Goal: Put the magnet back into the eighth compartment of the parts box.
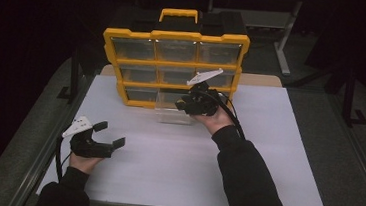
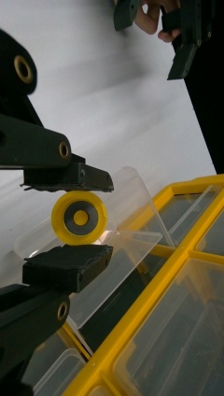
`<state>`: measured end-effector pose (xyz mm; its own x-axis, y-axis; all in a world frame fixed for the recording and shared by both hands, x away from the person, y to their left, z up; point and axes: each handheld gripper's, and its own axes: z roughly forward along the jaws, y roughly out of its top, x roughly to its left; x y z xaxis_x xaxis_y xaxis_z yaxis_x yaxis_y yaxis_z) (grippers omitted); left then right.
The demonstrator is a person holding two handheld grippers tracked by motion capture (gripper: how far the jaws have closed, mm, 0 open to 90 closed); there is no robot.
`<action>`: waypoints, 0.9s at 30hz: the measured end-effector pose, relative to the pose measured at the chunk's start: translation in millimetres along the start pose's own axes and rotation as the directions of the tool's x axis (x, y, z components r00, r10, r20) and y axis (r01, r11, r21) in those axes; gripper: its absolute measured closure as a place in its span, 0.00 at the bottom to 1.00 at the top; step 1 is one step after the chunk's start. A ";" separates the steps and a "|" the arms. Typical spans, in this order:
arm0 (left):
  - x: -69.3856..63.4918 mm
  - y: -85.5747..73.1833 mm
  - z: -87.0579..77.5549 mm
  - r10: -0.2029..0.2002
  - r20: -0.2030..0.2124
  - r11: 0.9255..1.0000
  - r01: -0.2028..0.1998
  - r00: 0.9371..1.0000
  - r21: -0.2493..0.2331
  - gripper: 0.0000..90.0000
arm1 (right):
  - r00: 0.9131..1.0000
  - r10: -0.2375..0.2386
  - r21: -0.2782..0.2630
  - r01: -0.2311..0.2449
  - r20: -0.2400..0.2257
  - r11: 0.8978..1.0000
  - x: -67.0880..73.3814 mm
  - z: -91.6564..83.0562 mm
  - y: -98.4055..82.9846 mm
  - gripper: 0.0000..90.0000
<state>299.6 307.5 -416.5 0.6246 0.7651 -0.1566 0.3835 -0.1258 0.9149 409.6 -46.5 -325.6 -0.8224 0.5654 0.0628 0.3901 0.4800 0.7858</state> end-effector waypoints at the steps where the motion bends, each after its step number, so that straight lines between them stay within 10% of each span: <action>1: 0.0 0.0 0.0 0.000 0.000 1.000 0.000 1.000 0.000 0.00 | 1.000 -0.001 0.000 0.001 0.000 1.000 -0.6 1.1 0.8 0.69; 27: 0.2 0.0 1.2 -0.001 0.005 1.000 0.001 1.000 -0.002 0.00 | 0.999 0.019 0.062 -0.021 0.035 0.998 -12.6 42.6 14.1 0.69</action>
<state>300.5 307.0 -416.9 0.6274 0.7622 -0.1595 0.3832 -0.1239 0.9153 443.1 -18.3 -341.5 -0.7998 0.5976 0.0563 0.4322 0.5083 0.7449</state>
